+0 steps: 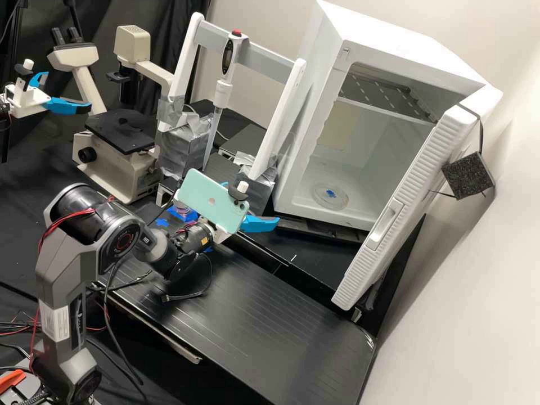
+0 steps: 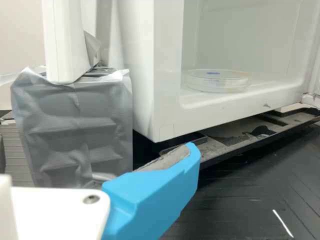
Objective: Move the petri dish to the microscope
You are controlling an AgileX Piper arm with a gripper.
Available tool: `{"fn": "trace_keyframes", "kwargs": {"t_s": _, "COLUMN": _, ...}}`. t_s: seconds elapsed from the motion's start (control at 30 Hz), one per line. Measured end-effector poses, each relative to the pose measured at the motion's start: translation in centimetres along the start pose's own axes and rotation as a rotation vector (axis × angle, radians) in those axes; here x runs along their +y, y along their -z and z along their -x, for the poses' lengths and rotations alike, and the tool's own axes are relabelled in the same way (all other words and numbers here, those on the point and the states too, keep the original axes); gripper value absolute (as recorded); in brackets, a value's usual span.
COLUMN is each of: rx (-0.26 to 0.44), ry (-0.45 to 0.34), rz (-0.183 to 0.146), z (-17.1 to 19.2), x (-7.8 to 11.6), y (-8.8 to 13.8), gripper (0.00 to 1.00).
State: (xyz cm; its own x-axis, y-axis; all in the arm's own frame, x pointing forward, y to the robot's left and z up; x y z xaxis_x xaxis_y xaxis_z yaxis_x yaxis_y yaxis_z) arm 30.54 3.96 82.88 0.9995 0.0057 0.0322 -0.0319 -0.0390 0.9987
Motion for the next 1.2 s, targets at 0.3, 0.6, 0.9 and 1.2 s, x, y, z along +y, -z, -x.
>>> {"fn": "trace_keyframes", "kwargs": {"t_s": 0.3, "rx": 0.000, "ry": -0.004, "rz": 0.000, "z": 0.0, "x": 0.1, "y": 0.0, "gripper": 1.00}}
{"fn": "trace_keyframes", "kwargs": {"t_s": 0.6, "rx": 0.057, "ry": -0.065, "rz": -0.010, "z": 1.9, "x": 2.3, "y": -2.7, "gripper": 1.00}}
{"fn": "trace_keyframes", "kwargs": {"t_s": 0.9, "rx": 0.068, "ry": -0.190, "rz": -0.007, "z": 3.7, "x": 7.3, "y": -5.6, "gripper": 1.00}}
{"fn": "trace_keyframes", "kwargs": {"t_s": 1.2, "rx": 0.065, "ry": -0.292, "rz": 0.035, "z": 1.6, "x": 11.4, "y": -7.6, "gripper": 1.00}}
